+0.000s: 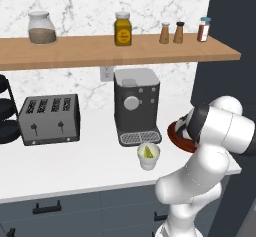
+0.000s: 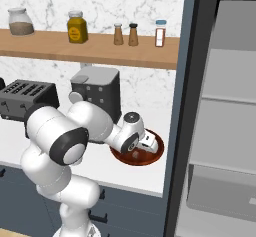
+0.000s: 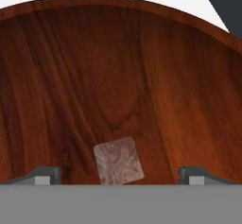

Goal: Grab a lemon wedge from the fridge and one ice cube from the ice bowl, and put them in the glass of lemonade.

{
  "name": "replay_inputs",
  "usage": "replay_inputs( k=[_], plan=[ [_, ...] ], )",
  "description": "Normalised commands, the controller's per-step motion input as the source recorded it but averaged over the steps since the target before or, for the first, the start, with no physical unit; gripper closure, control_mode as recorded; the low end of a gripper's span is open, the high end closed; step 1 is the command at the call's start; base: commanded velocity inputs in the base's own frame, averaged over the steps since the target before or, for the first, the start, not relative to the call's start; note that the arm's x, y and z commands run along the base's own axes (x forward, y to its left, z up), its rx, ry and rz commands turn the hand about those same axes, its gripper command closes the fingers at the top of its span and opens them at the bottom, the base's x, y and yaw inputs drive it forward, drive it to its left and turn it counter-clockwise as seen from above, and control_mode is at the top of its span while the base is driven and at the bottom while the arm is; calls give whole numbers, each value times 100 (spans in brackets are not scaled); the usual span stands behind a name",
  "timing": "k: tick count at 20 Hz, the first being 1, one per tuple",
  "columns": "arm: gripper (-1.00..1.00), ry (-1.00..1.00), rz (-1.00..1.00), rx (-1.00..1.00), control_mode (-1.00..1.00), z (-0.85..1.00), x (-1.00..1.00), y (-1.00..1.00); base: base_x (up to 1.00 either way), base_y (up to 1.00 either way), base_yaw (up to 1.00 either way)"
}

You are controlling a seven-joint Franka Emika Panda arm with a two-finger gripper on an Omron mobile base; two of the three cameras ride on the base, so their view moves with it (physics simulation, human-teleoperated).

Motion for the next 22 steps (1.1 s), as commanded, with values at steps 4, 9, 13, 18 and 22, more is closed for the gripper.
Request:
replay_inputs(
  k=[4, 9, 13, 18, 22],
  plan=[
    [100, 0, 0, 0, -100, 0, 0, 0, 0, 0, 0],
    [100, 0, 0, 0, -100, 0, 0, 0, 0, 0, 0],
    [100, 0, 0, 0, -100, 0, 0, 0, 0, 0, 0],
    [100, 0, 0, 0, -100, 1, -1, 0, 0, 0, 0],
    [100, -25, 9, 0, -100, 79, -41, 37, 0, 0, 0]
  ],
)
